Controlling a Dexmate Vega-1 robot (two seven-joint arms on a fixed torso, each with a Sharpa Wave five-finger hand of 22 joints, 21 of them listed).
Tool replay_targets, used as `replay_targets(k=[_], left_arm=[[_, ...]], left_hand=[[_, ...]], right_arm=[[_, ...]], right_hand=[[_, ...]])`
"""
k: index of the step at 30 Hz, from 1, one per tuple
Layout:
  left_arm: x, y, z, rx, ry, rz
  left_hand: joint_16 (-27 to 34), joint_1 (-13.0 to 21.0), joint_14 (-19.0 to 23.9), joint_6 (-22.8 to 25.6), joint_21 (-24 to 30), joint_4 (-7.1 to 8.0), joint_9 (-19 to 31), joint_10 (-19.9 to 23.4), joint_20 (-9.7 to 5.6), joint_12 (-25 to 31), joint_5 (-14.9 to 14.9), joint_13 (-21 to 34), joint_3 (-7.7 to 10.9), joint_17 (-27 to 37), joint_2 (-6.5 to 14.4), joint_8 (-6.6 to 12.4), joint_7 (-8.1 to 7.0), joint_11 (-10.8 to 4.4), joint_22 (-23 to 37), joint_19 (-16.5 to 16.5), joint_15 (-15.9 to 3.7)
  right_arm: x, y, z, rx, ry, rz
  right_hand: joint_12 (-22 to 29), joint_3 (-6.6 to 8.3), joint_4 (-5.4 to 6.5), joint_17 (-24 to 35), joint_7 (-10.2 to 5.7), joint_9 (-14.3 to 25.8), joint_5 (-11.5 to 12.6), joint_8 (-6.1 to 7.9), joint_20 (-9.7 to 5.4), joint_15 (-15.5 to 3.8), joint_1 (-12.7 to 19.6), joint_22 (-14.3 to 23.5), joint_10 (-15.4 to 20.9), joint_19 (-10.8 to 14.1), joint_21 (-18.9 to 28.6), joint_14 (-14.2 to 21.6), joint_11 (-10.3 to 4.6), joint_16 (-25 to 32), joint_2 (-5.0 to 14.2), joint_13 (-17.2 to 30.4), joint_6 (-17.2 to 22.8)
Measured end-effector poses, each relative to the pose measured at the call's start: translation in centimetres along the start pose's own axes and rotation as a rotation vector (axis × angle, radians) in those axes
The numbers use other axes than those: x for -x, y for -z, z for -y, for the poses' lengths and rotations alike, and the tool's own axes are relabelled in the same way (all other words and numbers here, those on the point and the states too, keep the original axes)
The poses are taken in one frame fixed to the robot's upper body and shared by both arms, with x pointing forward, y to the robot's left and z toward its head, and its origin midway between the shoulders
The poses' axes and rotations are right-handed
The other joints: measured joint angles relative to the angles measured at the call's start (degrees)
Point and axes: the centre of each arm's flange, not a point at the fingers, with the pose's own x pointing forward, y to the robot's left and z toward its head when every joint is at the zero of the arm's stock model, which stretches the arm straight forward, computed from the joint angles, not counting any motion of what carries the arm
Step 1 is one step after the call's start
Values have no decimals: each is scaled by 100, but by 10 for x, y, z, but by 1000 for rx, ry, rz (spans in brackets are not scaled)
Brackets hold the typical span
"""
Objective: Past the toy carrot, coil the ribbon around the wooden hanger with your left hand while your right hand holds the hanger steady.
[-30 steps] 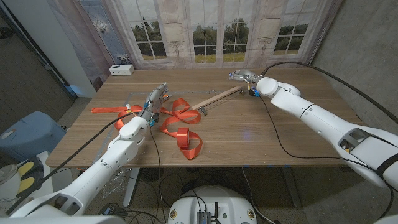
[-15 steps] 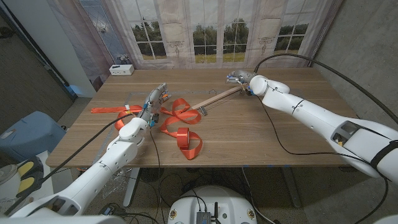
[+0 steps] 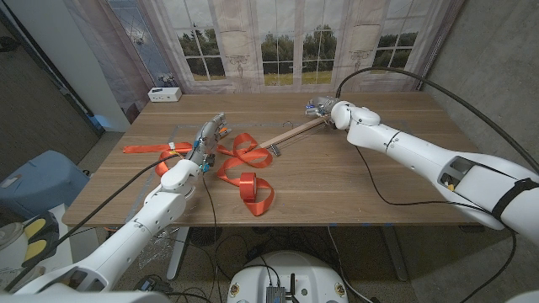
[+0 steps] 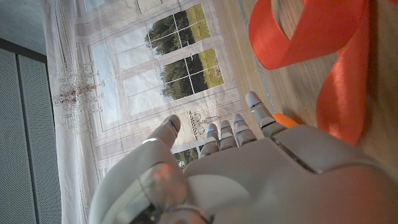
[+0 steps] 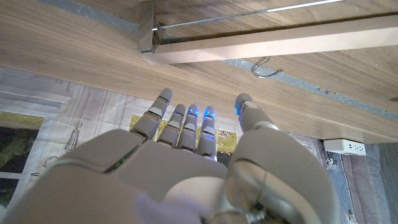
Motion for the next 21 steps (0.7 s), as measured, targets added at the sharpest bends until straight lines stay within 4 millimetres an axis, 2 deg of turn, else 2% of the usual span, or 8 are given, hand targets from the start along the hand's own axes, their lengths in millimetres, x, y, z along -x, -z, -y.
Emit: replay_targets(k=[21], left_arm=[[0,4,-2,7,-5,-4]], left_hand=[[0,-65,0,30,-47,17,-1,21,0,0,0,0,-17,0,-65,0,-31,21,0,0,0]], right_arm=[[-15,-9,-15,140,-67,-37]], right_hand=[[0,0,0,-1,-92,-1,-4,0,0,-30,156,0,41,-1,0,30,-41,0,-9,0,92]])
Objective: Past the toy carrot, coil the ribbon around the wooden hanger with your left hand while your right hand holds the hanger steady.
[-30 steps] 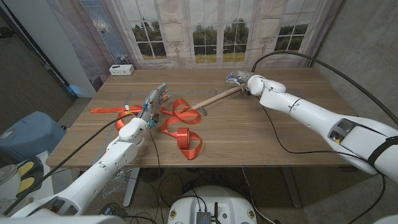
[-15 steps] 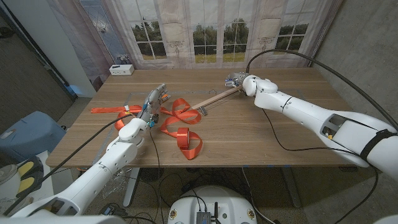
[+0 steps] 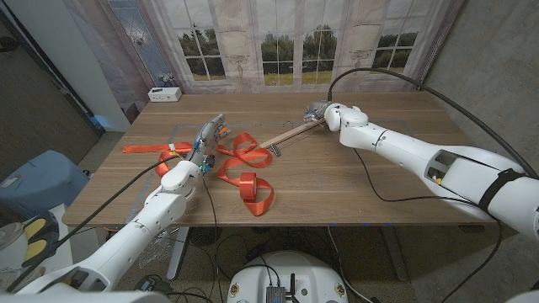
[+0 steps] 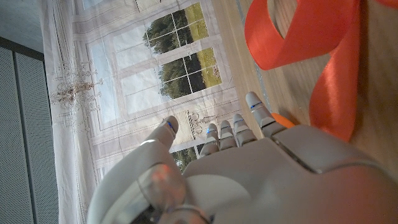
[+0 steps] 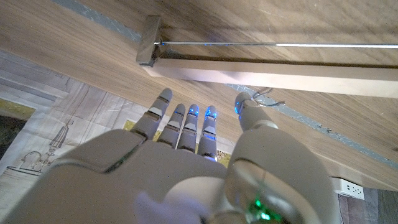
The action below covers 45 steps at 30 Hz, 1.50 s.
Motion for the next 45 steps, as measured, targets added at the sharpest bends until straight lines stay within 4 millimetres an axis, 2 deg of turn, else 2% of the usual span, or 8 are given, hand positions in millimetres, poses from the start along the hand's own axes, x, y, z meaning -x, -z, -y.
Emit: replay_targets(k=[6,15,19,25,28,32,39,45], left_arm=[[-1,0,0,2,4,1],[-4,1,-1,4,7,-2],[-5,1,-1,4,9,-1],[-7,0,-2,4,11,-1],[-8,0,-2,4,12,-1],[-8,0,-2,5,12,-1],[-10,0,-2,5,14,-1],[-12,-1,0,4,22,1]], left_hand=[[0,-18,0,21,-34,-1,0,10,0,0,0,0,-49,0,-18,0,21,10,0,0,0],[0,-70,0,21,-54,23,0,10,31,0,0,0,-72,0,-8,-4,21,10,0,31,0],[0,-100,0,20,-70,23,0,10,31,0,0,0,-72,0,-38,-4,21,10,0,31,0],[0,-101,0,20,-75,23,0,10,31,0,0,0,-72,0,-37,-4,21,10,0,31,0],[0,-130,0,22,-90,33,0,9,31,0,0,0,-82,0,-8,-4,19,10,0,31,0],[0,-130,0,42,-96,46,0,9,31,0,0,0,-96,0,-8,-4,0,10,0,31,0],[0,-129,0,62,-118,46,0,9,31,0,0,0,-96,0,-8,-4,-21,10,0,31,0],[0,-129,0,62,-140,46,0,9,31,-25,0,0,-96,0,-8,-4,-21,10,0,31,0]], right_arm=[[-5,-4,-5,34,-29,-4],[-10,-5,-11,76,-65,-31],[-13,-7,-14,101,-88,-46],[-16,-9,-16,131,-117,-66],[-17,-8,-17,146,-135,-81],[-16,-9,-19,162,-154,-92],[-12,-10,-22,192,-168,-94],[-6,-10,-27,212,-171,-101]], right_hand=[[0,0,0,0,0,0,-21,0,0,0,3,0,0,61,0,0,0,0,0,0,0],[-95,287,-174,-43,-53,0,48,-47,0,19,708,-4,-74,61,-7,-47,-115,-109,-69,0,-13],[-138,448,-189,-69,-74,0,109,-68,0,14,1099,-21,-157,60,-51,-139,-154,-174,-180,-1,-34],[-159,529,-167,-69,-157,0,151,-68,0,19,1396,-27,-209,16,-97,-209,-165,-223,-370,-1,-10],[-147,509,-144,-68,-116,-4,140,-13,23,19,1524,-10,-205,-7,-95,-209,-161,-223,-501,-1,255],[-115,385,-38,-66,-62,-5,18,47,31,19,1461,3,-102,-14,-90,-209,-164,-223,-698,17,492],[-26,300,-77,-51,-31,-4,-42,72,31,28,1593,2,76,-13,-90,-95,-237,-183,-904,54,523],[267,78,5,60,-31,-4,-42,75,63,7,1691,3,720,-45,-89,275,-277,-26,-996,195,523]])
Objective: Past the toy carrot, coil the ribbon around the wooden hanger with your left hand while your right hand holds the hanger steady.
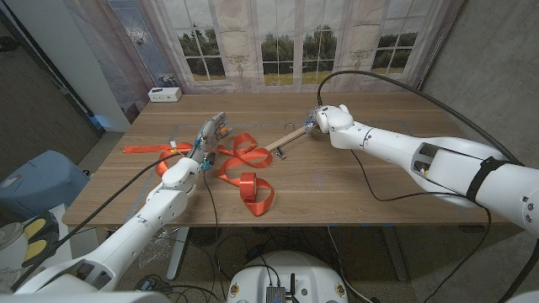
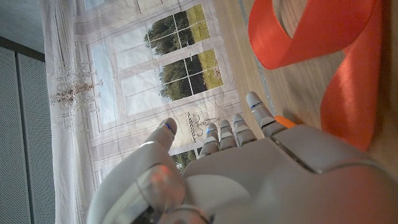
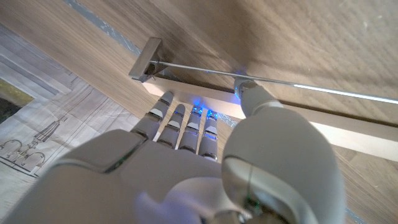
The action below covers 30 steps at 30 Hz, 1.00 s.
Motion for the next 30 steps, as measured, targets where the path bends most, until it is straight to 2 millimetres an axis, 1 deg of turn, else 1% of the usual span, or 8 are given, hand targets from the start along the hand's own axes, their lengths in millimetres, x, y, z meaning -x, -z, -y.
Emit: replay_targets(k=[2,3,5,6,10,13,24,30], left_arm=[[0,0,1,-1,2,1],[-1,0,1,-1,3,1],[-1,0,1,-2,6,1],[-1,-1,1,-2,6,1],[-1,0,3,-3,10,1],[-1,-1,4,-3,12,4],[1,-3,8,-7,19,10],[1,-5,11,-25,27,5]], left_hand=[[0,0,0,0,0,0,0,0,0,0,0,0,0,0,0,0,0,0,0,0,0],[0,0,0,0,0,0,0,0,0,0,0,0,0,0,0,0,0,0,0,0,0],[0,0,0,0,-12,-2,0,0,0,0,0,0,2,0,0,0,0,0,0,0,0],[0,0,0,0,-22,-11,0,0,0,0,0,0,11,0,0,-20,0,0,0,0,0],[0,0,0,0,-22,-17,0,0,0,1,0,0,17,-9,0,-41,0,0,0,0,0],[0,0,0,0,-22,-17,0,0,31,1,0,0,17,-29,0,-41,0,0,0,32,0],[0,-30,23,-22,-62,-40,0,0,10,1,0,0,40,-28,30,-41,-22,0,0,52,-23],[-30,-30,31,-22,-83,-112,0,0,10,1,0,0,66,-28,30,-41,-22,0,0,52,-31]], right_arm=[[2,0,-2,5,1,-1],[3,1,-2,7,1,-10],[5,2,-4,11,3,-12],[6,2,-5,13,4,-14],[11,4,-11,24,15,-25],[13,5,-15,27,21,-30],[22,13,-28,18,52,-52],[28,19,-36,9,75,-73]], right_hand=[[140,-73,18,48,0,0,0,4,0,1,81,-1,270,0,0,150,-10,62,9,55,0],[184,-102,19,68,0,0,0,115,0,-4,83,-1,359,0,0,206,-19,76,7,69,0],[354,-160,15,120,0,0,9,698,0,-3,215,-1,648,0,0,393,-17,158,32,167,0],[443,-204,16,154,9,0,23,837,-2,-7,265,-1,800,2,0,509,-7,209,57,181,46],[1006,-455,35,356,-47,0,23,1238,-64,-19,436,-1,1681,107,0,968,-20,438,137,393,502],[1273,-546,35,470,-19,0,10,1411,-125,-37,606,-1,1995,168,0,1089,-64,514,216,552,962],[1262,-773,77,670,-133,2,0,1481,-301,-38,843,-1,2153,424,84,1354,-230,730,379,410,1239],[1104,-931,102,762,-308,2,24,1348,-484,-38,964,26,1969,442,89,1354,-414,781,500,347,1456]])
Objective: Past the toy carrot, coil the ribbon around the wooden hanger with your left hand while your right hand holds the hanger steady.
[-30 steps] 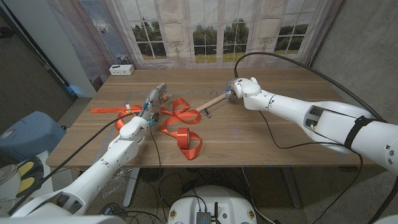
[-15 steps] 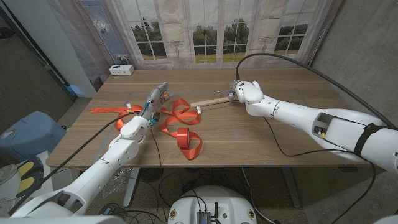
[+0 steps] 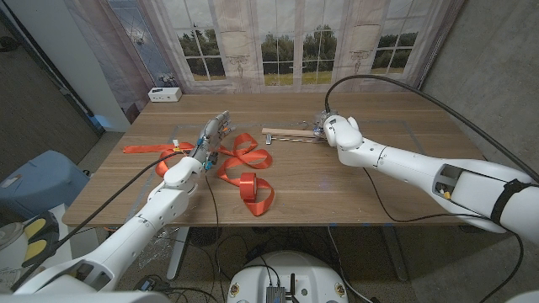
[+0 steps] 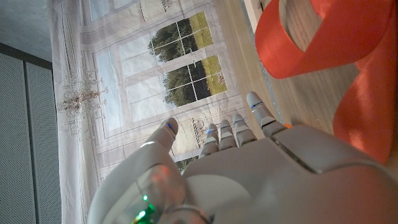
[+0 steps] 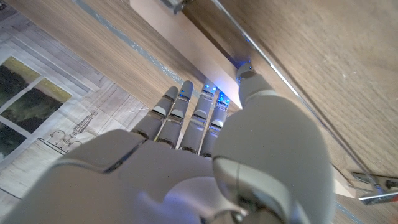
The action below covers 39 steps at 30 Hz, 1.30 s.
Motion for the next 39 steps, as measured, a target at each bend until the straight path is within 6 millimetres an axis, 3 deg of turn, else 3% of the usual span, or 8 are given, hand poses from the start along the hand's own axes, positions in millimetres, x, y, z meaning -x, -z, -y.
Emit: replay_targets(k=[3,8,12,18,21,28,31,39], left_arm=[[0,-1,2,-8,3,-2],[-1,-3,5,-20,12,-5],[-1,-4,6,-30,16,-10],[0,-10,11,-78,32,-17],[1,-13,14,-112,39,-24],[6,-24,22,-206,54,-30],[9,-29,26,-247,65,-29],[16,-39,32,-381,73,-39]], left_hand=[[0,0,0,0,-22,-13,0,0,0,0,0,0,11,0,0,0,0,0,0,0,0],[0,14,0,0,-22,-48,0,0,0,-22,0,0,47,0,12,0,0,0,0,0,0],[0,54,0,-4,-44,-94,0,21,0,-22,0,0,45,-27,-7,0,-21,-25,0,0,0],[-21,206,24,-41,-123,-320,0,11,0,-22,0,0,47,-27,-160,-12,-102,-53,0,-1,-21],[-15,364,161,42,-201,-550,0,140,7,-9,-29,0,51,-27,-247,-12,-152,-50,0,3,55],[30,553,403,412,-311,-869,0,504,251,90,-68,30,15,-11,-354,79,-143,-33,31,0,117],[58,583,515,540,-339,-924,0,624,354,134,-68,36,-26,-11,-384,89,-172,-30,42,2,228],[257,583,1095,861,-387,-971,30,923,503,200,-68,83,-74,69,-384,130,-142,-21,84,50,215]], right_arm=[[3,4,-4,-9,6,-9],[8,7,-11,-24,24,-15],[13,9,-17,-38,39,-16],[23,16,-24,-63,129,-23],[29,20,-28,-79,171,-30],[44,25,-37,-119,256,-47],[50,28,-38,-134,295,-59],[72,34,-42,-199,389,-93]], right_hand=[[-8,-56,8,42,-254,0,4,-20,22,0,31,0,53,22,0,0,-2,38,31,-16,254],[-24,-170,-17,101,-255,0,58,-25,0,6,142,0,89,44,0,38,26,116,95,-16,255],[-42,-251,24,155,-255,1,134,-20,-3,-21,267,27,178,214,82,350,117,260,157,-6,255],[-21,-295,13,175,-253,299,178,20,11,-41,310,27,187,298,116,429,128,283,187,-5,357],[-20,-314,-7,169,-223,299,198,20,11,-41,357,26,187,299,115,429,127,283,172,-5,387],[-19,-355,2,170,-325,300,213,20,-10,-41,386,26,187,319,137,429,127,259,156,1,551],[-16,-389,12,170,-347,300,209,60,-20,-41,408,44,188,329,137,429,125,259,134,105,653],[-16,-430,20,186,-356,301,238,72,-19,-41,407,53,216,329,136,428,95,259,136,107,767]])
